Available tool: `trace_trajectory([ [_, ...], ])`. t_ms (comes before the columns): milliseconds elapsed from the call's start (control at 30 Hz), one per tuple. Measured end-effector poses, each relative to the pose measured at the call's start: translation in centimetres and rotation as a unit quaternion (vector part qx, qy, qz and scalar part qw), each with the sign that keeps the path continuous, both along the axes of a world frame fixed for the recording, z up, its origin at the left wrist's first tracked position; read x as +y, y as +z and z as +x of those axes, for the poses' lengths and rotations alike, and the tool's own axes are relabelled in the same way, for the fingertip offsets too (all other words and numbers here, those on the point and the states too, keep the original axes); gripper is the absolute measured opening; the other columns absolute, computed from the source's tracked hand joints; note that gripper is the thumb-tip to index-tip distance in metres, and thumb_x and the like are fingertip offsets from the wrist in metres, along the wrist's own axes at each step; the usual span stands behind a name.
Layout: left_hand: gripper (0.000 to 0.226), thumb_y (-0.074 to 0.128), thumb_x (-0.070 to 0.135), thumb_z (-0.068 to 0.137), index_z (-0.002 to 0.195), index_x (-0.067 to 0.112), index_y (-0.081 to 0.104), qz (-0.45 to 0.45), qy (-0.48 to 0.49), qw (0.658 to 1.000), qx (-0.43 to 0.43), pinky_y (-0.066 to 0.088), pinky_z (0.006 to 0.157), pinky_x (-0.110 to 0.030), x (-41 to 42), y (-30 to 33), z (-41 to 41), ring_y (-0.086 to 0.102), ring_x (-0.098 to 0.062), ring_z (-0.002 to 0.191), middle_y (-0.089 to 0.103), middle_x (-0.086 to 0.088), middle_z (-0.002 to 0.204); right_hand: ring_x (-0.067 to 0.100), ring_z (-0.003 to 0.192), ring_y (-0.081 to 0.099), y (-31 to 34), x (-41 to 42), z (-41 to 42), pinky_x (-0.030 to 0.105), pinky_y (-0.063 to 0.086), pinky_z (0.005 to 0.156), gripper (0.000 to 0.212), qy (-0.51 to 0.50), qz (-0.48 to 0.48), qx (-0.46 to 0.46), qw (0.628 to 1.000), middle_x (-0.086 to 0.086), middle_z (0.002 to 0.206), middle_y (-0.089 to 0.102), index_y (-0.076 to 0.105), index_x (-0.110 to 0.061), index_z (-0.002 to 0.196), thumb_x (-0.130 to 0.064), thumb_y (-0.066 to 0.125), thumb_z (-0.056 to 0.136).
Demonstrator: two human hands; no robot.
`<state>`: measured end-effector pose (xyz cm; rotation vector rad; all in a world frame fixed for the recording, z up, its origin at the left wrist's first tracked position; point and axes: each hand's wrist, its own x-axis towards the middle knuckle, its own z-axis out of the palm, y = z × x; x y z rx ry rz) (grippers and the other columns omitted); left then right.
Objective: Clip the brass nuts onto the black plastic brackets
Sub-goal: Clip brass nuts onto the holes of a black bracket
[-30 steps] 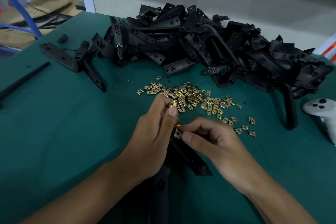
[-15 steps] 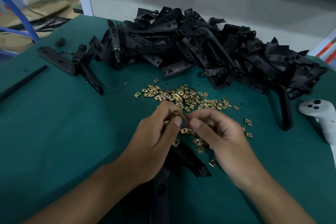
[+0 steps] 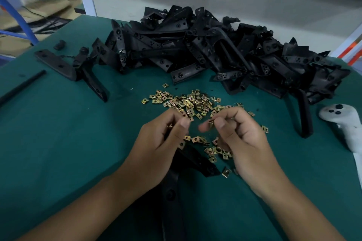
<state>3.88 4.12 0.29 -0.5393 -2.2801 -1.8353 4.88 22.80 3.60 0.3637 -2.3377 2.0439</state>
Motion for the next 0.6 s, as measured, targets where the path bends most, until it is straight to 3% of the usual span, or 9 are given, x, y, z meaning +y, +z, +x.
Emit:
trace_trajectory([
  [67,0.044,0.041,0.067,0.097,0.078,0.029,0.05,0.029,0.022,0.999,-0.002,0.036,0.053,-0.039,-0.14,-0.09,-0.29,0.04,-0.027,0.059,0.043,-0.007,0.066,0.007,0.06,0.044,0.08,0.39,-0.42,0.018,0.039,0.059,0.016,0.015,-0.016,-0.064,0.998,-0.007,0.079,0.073,0.064,-0.019,0.095,-0.034,0.064,0.091],
  [167,0.047,0.041,0.067,0.098,0.075,0.026,0.046,0.06,0.026,0.998,-0.002,0.032,0.057,-0.048,-0.18,-0.12,-0.44,0.037,-0.037,0.064,0.04,-0.015,0.07,0.01,0.064,0.048,0.19,0.75,-0.8,0.022,0.035,0.059,0.01,0.04,-0.07,-0.142,0.987,-0.012,0.058,0.055,0.068,-0.022,0.084,-0.024,0.076,0.078],
  [300,0.048,0.041,0.064,0.099,0.075,0.023,0.045,0.066,0.026,0.997,0.011,0.032,0.06,-0.047,-0.13,-0.07,-0.3,0.037,-0.037,0.066,0.04,-0.015,0.071,0.006,0.069,0.054,0.09,0.65,-0.72,0.015,0.036,0.051,0.015,0.071,-0.125,-0.195,0.97,-0.001,0.077,0.069,0.075,-0.025,0.077,-0.021,0.086,0.068],
  [433,0.048,0.042,0.062,0.1,0.075,0.02,0.044,0.075,0.032,0.997,0.014,0.032,0.06,-0.049,-0.1,0.01,-0.31,0.036,-0.039,0.067,0.039,-0.017,0.071,-0.001,0.059,0.055,-0.06,0.52,-0.58,0.01,0.039,0.052,0.016,0.088,-0.092,-0.197,0.972,-0.006,0.08,0.072,0.08,-0.023,0.09,-0.027,0.082,0.074],
  [600,0.051,0.044,0.06,0.1,0.075,0.016,0.043,0.092,0.038,0.995,0.011,0.031,0.058,-0.05,-0.13,-0.06,-0.43,0.034,-0.039,0.066,0.037,-0.019,0.07,0.002,0.069,0.058,-0.2,0.59,-0.6,0.013,0.039,0.056,0.019,0.082,-0.062,-0.189,0.977,-0.001,0.088,0.074,0.077,-0.03,0.093,-0.025,0.076,0.075],
])
